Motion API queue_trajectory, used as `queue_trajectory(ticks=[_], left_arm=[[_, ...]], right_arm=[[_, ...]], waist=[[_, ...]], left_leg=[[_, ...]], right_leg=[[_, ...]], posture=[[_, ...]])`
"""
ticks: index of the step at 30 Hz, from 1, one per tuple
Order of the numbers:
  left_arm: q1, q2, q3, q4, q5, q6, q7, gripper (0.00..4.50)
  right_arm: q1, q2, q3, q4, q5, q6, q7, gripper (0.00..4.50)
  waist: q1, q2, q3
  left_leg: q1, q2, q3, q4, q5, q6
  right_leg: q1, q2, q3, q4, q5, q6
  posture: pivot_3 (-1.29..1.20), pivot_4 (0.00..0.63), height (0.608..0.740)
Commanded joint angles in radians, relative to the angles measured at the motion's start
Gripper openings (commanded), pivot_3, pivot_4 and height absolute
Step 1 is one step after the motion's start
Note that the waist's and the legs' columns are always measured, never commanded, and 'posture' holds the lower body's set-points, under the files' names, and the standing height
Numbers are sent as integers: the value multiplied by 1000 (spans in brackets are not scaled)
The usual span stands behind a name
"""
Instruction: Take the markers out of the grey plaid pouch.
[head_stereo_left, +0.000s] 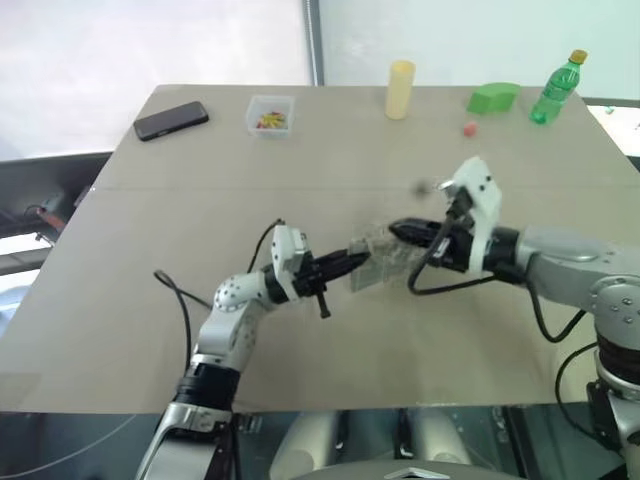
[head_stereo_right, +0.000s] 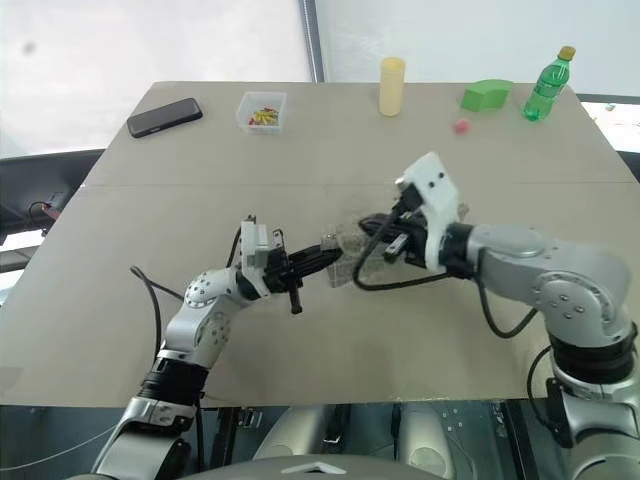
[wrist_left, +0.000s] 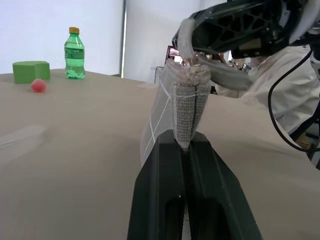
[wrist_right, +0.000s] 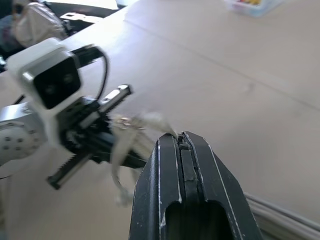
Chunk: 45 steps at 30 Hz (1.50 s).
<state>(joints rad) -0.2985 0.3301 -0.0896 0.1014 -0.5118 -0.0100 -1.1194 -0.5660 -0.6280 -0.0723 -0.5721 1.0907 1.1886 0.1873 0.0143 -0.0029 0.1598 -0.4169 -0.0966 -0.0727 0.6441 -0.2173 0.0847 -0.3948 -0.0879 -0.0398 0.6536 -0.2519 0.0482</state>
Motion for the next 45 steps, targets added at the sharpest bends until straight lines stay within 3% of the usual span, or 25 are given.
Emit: queue_trajectory(ticks=[1,10,20,24,29,33,35,40,43,45], left_arm=[[16,13,16,-43,5,-15,-11,0],[33,25,25,-60,7,-11,-18,0],[65,51,39,-82,-9,-4,-33,0],[81,60,43,-88,-15,-3,-42,0],[76,53,38,-78,-10,-9,-49,0],[62,37,34,-57,-1,-14,-49,0],[59,26,31,-50,2,-19,-50,0],[46,11,31,-25,12,-33,-59,0],[33,8,30,-1,23,-54,-73,0],[27,6,30,9,26,-60,-79,0]], right_arm=[[3,-22,-96,6,-6,-21,-26,26],[49,-99,-150,41,-98,-40,-36,26],[159,-194,-182,138,-340,-106,-34,26],[181,-218,-186,115,-369,-127,23,26],[270,-296,-131,3,-383,-197,201,26],[313,-290,-166,-29,-394,-213,225,26],[350,-297,-189,-44,-420,-224,228,577],[476,-282,-375,-79,-395,-244,282,2742],[497,-277,-533,-96,-289,-228,337,2742],[438,-286,-541,-104,-230,-205,319,2742]], waist=[[0,0,0],[0,0,0],[0,0,0],[-1,1,0],[0,1,0],[1,1,0],[2,1,0],[13,1,0],[17,1,0],[14,1,0]], left_leg=[[0,0,0,0,0,0],[0,0,0,0,0,0],[0,0,0,-1,0,0],[0,0,0,-1,0,0],[0,0,0,-2,0,0],[0,0,0,-2,0,0],[-1,0,0,-2,0,0],[-1,0,0,-2,0,0],[-1,0,0,-2,0,0],[-1,0,0,-2,0,0]], right_leg=[[0,0,0,0,0,0],[0,0,0,-1,0,0],[0,0,0,-1,0,0],[0,0,0,-1,0,0],[0,0,0,-3,0,0],[0,0,0,-4,0,0],[0,0,0,-5,0,0],[1,0,0,-6,0,0],[1,0,0,-7,0,0],[1,0,0,-7,0,0]], posture=[[0,150,740],[0,150,740],[0,150,740],[0,150,740],[0,150,740],[0,150,740],[0,150,740],[0,150,740],[0,150,740],[0,150,740]])
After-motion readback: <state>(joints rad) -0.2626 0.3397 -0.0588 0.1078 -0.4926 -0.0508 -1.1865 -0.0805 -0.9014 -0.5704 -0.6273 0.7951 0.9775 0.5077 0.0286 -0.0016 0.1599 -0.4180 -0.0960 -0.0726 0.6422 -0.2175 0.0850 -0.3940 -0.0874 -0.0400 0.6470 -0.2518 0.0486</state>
